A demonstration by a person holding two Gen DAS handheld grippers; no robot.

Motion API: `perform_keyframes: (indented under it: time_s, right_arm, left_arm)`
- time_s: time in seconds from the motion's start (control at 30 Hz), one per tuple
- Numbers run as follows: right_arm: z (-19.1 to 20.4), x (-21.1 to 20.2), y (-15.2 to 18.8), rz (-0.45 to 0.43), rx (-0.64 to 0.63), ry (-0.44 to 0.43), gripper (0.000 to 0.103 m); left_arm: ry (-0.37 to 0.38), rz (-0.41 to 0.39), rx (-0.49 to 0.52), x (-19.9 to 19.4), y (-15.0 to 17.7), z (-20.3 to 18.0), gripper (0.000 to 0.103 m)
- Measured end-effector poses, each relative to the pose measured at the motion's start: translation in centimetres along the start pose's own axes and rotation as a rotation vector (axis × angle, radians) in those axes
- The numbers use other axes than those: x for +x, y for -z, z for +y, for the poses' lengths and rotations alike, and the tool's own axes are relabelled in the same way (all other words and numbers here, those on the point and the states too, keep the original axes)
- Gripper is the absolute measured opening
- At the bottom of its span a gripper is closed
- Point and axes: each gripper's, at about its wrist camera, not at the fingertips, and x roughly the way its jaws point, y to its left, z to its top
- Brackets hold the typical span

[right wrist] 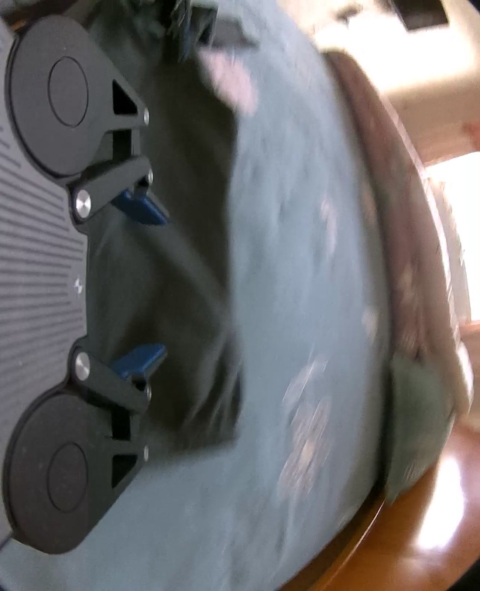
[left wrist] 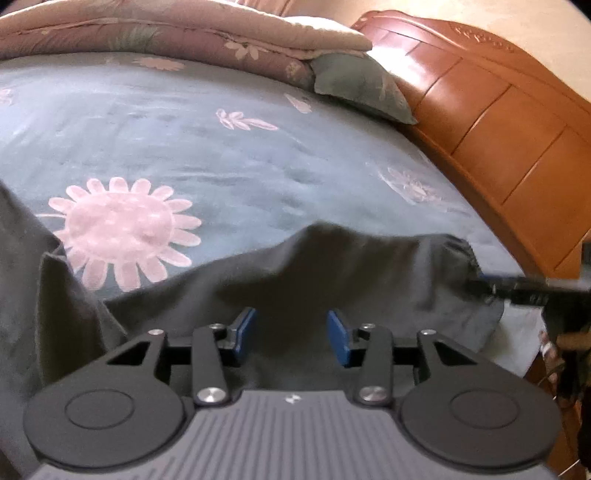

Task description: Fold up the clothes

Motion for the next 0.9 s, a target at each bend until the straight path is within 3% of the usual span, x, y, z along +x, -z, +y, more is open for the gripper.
perform_keyframes:
  time_s: [0.07,0.17,0.33,0.47,0.63,0.7,0.9]
  right_arm:
    - [1.4,1.0,-0.6,0.024,-0.024,-0.029,0.09]
    - [2.8,3.4,-0.1,0.129,-0.067,0.025,0.09]
    - [7.1,3.4,-2.4,0.051,-0.117,-0.115,0.09]
    - [10.1,5.8,-2.6,0.062,-0.19,-0.209,0.09]
    - [10.2,6.5,-0.3,0.078,-0.223,-0.244,0.094]
    - [10.1,6.0,0.8,0.059,-0.26,-0.245,0.094]
    - [10.6,5.0,2.7,0.029,-0.347,-0.231,0.103]
  left_arm:
    - [0.037,-0.004,-0.037,0.4,0.3,1.2,0.047]
    - [0.082,-0.002,-0.1,-1.0,-0.4,2.6,0.045]
    - [0.142,-0.103,-0.131,-2.9,-3.5,3.8,0.049]
    - [0.158,-0.15,-0.061,-1.3,-5.8,4.4,0.052]
    - [0.107,-0.062,0.045,2.0,-5.6,4.7,0.052]
    - [0.156,-0.021,0.063,2.3,-5.5,4.8,0.052]
    - [0.303,0.002,0.115,3.4,-7.6,3.5,0.056]
